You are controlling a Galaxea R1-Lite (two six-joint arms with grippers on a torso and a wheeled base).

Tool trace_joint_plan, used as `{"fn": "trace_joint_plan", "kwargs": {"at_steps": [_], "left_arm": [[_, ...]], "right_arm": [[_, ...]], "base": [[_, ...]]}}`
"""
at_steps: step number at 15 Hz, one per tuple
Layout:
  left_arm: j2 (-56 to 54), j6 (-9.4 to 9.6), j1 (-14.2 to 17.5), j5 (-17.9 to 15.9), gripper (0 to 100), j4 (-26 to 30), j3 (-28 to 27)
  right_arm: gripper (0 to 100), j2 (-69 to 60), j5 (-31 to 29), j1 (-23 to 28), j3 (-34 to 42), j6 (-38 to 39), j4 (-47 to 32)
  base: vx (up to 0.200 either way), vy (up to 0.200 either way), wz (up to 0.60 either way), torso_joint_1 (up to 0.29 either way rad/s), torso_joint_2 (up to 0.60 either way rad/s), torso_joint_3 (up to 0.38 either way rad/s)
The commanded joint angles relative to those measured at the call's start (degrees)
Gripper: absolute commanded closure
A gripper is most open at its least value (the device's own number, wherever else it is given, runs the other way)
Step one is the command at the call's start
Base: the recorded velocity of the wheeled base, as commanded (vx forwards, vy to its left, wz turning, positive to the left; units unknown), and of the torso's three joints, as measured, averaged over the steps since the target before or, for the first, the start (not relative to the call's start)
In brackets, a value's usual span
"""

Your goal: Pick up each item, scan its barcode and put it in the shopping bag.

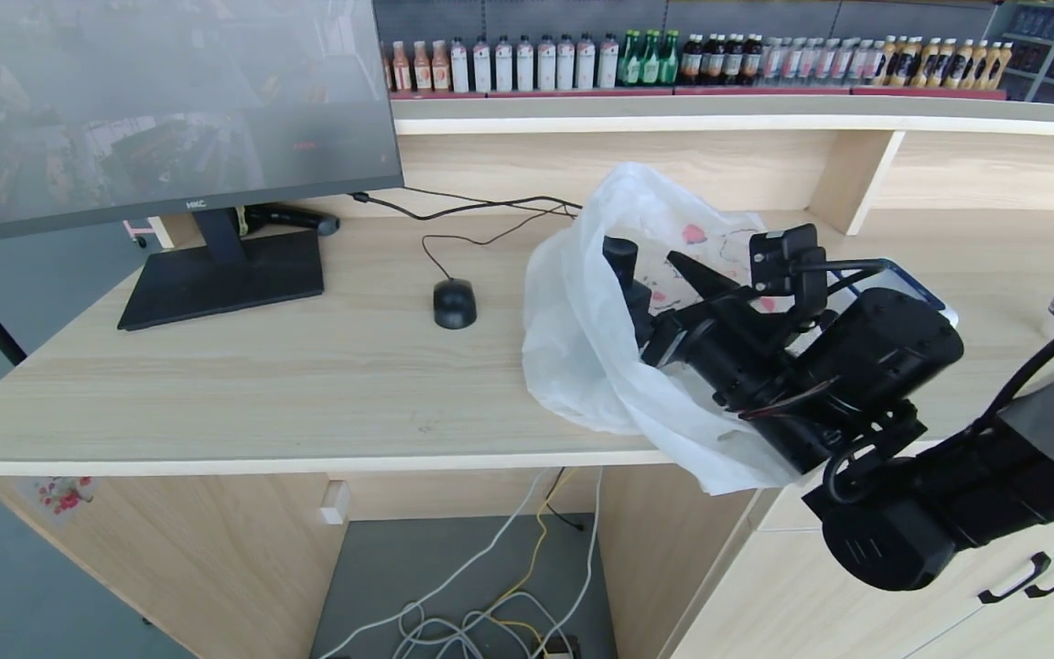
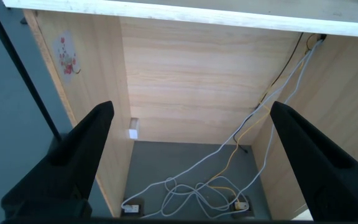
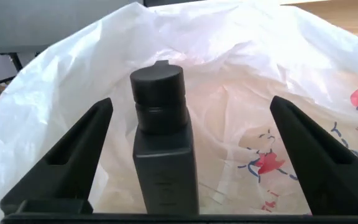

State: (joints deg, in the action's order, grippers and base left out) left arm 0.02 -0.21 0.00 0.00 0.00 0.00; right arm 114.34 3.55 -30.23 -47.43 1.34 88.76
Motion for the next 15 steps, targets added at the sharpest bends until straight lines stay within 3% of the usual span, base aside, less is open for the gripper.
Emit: {"fn": "trace_joint_plan", "kwargs": {"at_steps": [1, 4, 15], "left_arm": [[-0.02, -0.06, -0.09, 0.0, 0, 0.0, 0.0], [-0.02, -0.06, -0.09, 0.0, 0, 0.0, 0.0], [-0.02, -0.06, -0.09, 0.0, 0, 0.0, 0.0]], "right_arm": [[0, -4.65, -0.03, -0.09, 1.38, 0.5, 0.01], [0, -7.46, -0.03, 0.0, 3.58, 0.77, 0.01], [0, -31.63, -0.03, -2.81, 24.49, 1.82, 0.71]], "base": [[0.0, 0.0, 0.0, 0.0, 0.0, 0.0], [0.0, 0.0, 0.0, 0.0, 0.0, 0.0], [0.0, 0.0, 0.0, 0.0, 0.0, 0.0]]}}
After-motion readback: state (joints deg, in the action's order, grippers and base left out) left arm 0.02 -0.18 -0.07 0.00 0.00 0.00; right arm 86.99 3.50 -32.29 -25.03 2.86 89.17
